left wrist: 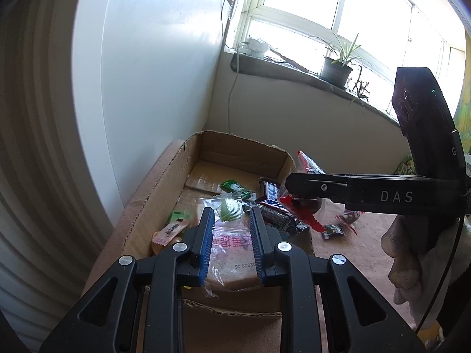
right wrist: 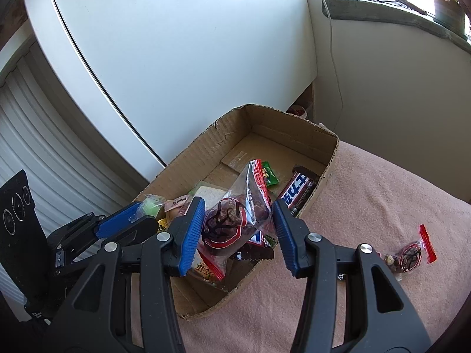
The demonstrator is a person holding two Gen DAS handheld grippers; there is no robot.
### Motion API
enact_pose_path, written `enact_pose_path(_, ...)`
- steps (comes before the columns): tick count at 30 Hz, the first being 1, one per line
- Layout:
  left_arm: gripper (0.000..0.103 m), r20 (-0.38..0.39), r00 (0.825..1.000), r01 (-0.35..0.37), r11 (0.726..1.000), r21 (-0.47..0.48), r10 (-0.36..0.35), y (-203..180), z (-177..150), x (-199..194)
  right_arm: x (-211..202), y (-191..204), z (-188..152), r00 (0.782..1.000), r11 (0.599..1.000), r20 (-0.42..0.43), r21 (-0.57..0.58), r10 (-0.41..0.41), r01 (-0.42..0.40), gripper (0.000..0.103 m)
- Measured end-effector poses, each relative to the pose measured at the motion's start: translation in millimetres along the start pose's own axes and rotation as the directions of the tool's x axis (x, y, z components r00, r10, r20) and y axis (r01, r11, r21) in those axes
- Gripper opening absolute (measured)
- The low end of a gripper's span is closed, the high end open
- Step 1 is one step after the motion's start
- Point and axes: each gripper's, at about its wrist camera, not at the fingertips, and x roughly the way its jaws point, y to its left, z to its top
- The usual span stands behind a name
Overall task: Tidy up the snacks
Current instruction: 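Carry the pastry and clear candy over the box with both tools, then open both tools to release the items into the box and withdraw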
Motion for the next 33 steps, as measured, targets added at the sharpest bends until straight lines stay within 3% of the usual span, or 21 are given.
enact_pose_path(18,0.024,0.001,1.000,-0.023,0.999,-0.022,0.023,7,2,2,23,-3,6,0.999,1.000,-0.029,0.016,0.023,-0.022,0.054)
enact_pose_path(21,0.035,0.001,0.999,-0.033,0.999,-0.023,0.033,7,1,2,22,-3,6,1.000,1.000,-0.022,0.020,0.014,-0.014,0.061)
enact_pose_path(25,0.036,0.001,0.999,-0.040,0.999,-0.028,0.040,8,2,2,19,-1,6,1.000,1.000,-0.013,0.013,0.012,-0.012,0.067)
enact_pose_path(27,0.056,0.001,0.999,-0.047,0.999,-0.027,0.047,7,1,1,17,0,6,1.000,1.000,-0.005,0.011,0.005,-0.005,0.072)
enact_pose_path(28,0.061,0.005,0.998,-0.055,0.998,-0.028,0.055,7,1,0,16,0,6,1.000,1.000,0.000,0.012,0.001,-0.001,0.072)
enact_pose_path(30,0.062,0.010,0.998,-0.063,0.998,-0.026,0.063,6,2,-1,15,-1,6,1.000,1.000,0.006,0.016,-0.006,0.006,0.072)
enact_pose_path(33,0.068,0.008,0.997,-0.080,0.997,-0.016,0.080,4,1,-1,12,-3,6,1.000,1.000,0.017,0.022,-0.022,0.021,0.085)
